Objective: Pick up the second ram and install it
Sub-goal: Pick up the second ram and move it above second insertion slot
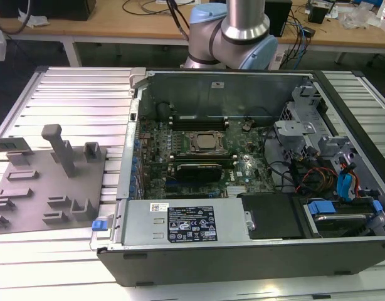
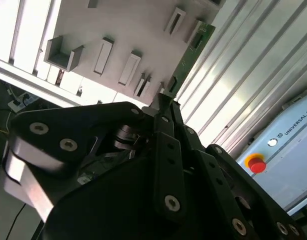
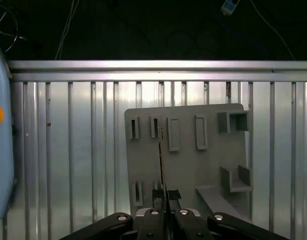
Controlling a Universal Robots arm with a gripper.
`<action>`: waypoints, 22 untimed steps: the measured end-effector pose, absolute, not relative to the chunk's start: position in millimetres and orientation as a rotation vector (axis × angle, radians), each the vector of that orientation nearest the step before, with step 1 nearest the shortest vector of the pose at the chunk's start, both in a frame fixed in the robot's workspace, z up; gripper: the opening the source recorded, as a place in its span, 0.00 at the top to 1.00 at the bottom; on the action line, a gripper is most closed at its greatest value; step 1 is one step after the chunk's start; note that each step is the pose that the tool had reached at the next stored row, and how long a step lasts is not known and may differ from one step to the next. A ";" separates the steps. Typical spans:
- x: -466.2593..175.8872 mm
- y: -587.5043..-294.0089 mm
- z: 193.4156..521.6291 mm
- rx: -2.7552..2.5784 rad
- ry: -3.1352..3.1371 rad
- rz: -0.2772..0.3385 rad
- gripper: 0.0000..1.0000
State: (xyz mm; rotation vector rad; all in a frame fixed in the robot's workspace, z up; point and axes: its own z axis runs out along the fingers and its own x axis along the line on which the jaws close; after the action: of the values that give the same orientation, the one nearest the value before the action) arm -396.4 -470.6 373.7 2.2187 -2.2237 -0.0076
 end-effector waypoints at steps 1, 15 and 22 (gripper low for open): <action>-396.4 -470.6 377.2 2.219 -2.224 -0.008 0.86; -395.3 -470.5 414.0 2.220 -2.225 -0.016 0.86; -393.7 -465.7 432.6 2.230 -2.235 -0.039 0.86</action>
State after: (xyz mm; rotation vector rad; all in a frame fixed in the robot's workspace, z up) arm -393.7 -465.7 432.6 2.2298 -2.2347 -0.0392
